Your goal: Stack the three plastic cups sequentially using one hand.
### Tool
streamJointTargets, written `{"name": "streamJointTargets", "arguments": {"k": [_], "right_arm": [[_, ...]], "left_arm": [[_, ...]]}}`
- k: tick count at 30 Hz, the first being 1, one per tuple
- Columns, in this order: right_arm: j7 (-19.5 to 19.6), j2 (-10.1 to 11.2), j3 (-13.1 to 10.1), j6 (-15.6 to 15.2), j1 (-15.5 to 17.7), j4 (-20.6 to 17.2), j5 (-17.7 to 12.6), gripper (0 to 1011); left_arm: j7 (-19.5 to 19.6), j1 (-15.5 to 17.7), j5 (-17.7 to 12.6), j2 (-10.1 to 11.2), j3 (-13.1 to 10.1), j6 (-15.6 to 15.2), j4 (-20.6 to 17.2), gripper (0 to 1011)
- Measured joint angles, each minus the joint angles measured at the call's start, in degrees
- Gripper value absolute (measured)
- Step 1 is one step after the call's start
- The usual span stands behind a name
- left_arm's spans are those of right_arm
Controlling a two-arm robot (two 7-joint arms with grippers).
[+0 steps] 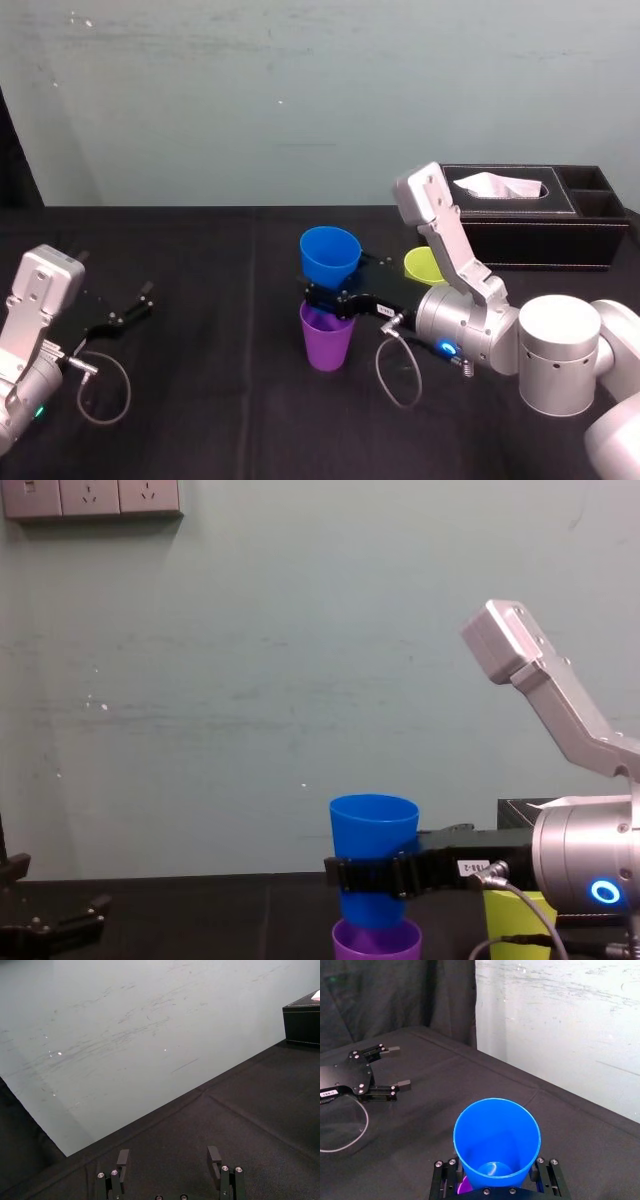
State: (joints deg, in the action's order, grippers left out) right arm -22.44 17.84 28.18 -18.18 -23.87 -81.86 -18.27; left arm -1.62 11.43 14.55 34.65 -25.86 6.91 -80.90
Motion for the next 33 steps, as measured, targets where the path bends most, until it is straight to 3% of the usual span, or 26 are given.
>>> {"name": "streamJointTargets", "arguments": {"k": [8, 24, 33], "right_arm": [[0.42, -0.04, -0.34, 0.4, 0.04, 0.09, 0.4, 715], [3.25, 0.86, -4.81, 1.41, -0.16, 0.96, 1.6, 715], [1.67, 0.78, -4.19, 1.13, 0.72, -0.5, 1.43, 715]], "left_arm": [[0.0, 0.0, 0.0, 0.0, 0.0, 0.0, 0.0, 1000], [0.0, 0.0, 0.0, 0.0, 0.0, 0.0, 0.0, 1000], [0.0, 0.0, 0.0, 0.0, 0.0, 0.0, 0.0, 1000]]}}
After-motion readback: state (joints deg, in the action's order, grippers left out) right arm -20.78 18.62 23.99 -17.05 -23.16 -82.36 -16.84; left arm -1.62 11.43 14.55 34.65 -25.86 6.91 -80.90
